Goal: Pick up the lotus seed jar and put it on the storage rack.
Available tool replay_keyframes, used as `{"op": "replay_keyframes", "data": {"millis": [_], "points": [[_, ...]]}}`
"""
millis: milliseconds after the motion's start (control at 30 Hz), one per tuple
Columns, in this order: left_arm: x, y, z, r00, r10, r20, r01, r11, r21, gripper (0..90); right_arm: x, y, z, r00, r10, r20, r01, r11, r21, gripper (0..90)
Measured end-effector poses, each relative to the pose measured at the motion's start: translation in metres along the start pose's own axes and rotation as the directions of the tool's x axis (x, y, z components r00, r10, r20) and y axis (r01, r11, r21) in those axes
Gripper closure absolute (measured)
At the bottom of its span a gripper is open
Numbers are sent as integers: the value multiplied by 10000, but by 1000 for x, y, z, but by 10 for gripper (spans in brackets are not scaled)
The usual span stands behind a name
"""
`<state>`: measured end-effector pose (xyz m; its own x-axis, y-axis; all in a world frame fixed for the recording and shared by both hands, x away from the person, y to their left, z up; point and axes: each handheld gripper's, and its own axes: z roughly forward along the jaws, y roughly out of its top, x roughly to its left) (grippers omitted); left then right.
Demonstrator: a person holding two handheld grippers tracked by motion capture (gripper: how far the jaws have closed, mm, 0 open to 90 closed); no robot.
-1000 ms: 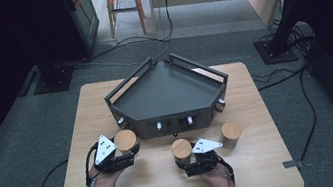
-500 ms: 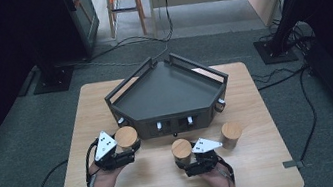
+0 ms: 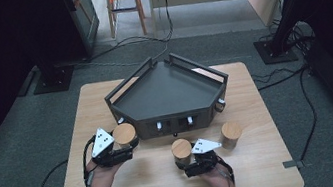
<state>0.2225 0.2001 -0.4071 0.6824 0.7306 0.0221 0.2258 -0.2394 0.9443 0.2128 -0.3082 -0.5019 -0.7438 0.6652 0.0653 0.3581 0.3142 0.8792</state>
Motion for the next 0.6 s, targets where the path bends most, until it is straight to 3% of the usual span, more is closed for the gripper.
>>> {"op": "replay_keyframes", "data": {"millis": [600], "points": [[9, 19, 7, 9997, -18, 223, 18, 10000, 1, 252, 0, 0, 0, 10000, -4, 19, 4, 10000, 21, 125]]}}
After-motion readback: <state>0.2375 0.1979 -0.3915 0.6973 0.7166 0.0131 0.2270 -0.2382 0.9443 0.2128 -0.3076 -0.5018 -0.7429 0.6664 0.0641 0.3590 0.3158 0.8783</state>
